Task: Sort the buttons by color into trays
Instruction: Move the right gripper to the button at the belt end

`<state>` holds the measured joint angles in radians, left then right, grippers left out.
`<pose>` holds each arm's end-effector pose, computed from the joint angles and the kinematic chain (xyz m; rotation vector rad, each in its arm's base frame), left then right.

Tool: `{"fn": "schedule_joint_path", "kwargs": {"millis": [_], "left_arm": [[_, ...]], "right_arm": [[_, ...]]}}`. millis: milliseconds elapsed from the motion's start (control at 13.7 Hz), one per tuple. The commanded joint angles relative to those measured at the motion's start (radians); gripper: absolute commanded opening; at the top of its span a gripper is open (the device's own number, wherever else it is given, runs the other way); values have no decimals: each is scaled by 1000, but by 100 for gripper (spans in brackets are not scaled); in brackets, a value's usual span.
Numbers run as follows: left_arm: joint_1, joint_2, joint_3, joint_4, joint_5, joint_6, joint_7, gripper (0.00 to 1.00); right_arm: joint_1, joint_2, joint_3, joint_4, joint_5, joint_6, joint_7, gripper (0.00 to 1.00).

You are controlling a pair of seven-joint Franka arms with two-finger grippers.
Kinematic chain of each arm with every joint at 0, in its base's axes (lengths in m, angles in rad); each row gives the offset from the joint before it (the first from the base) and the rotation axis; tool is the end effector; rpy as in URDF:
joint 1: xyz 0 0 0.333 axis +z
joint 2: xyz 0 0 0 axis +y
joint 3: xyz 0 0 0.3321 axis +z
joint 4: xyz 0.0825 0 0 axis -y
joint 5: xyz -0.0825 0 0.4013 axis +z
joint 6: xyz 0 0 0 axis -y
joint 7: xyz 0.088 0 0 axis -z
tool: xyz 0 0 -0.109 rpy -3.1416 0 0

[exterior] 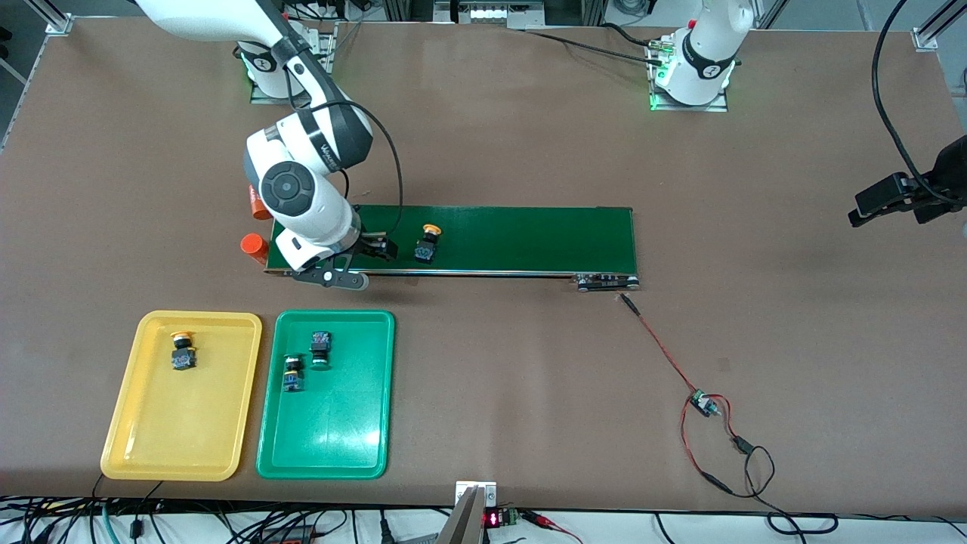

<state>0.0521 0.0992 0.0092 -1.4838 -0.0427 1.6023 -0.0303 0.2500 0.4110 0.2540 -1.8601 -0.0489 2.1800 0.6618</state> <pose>0.6065 0.0324 0.6257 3.0966 0.1433 0.0309 0.5717 0.3019 0.3000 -3.1200 0.2260 0.1544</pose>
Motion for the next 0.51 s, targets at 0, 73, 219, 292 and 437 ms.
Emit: {"fn": "schedule_joint_path", "kwargs": {"millis": [0,73,219,292,437], "left_arm": [[3,-4,0,0,0,-5,3,100],[3,-4,0,0,0,-5,3,100],[8,-4,0,-1,0,-5,3,100],[11,-4,0,-1,0,-5,3,100],[11,-4,0,-1,0,-5,3,100]], "right_arm": [[8,-21,-4,-25,9,14,33,99],[8,-18,-2,-24,8,17,33,100],[8,-15,-1,-25,9,15,33,100],[8,-14,-1,-25,9,11,33,100],[8,-9,1,-25,11,9,33,100]]}}
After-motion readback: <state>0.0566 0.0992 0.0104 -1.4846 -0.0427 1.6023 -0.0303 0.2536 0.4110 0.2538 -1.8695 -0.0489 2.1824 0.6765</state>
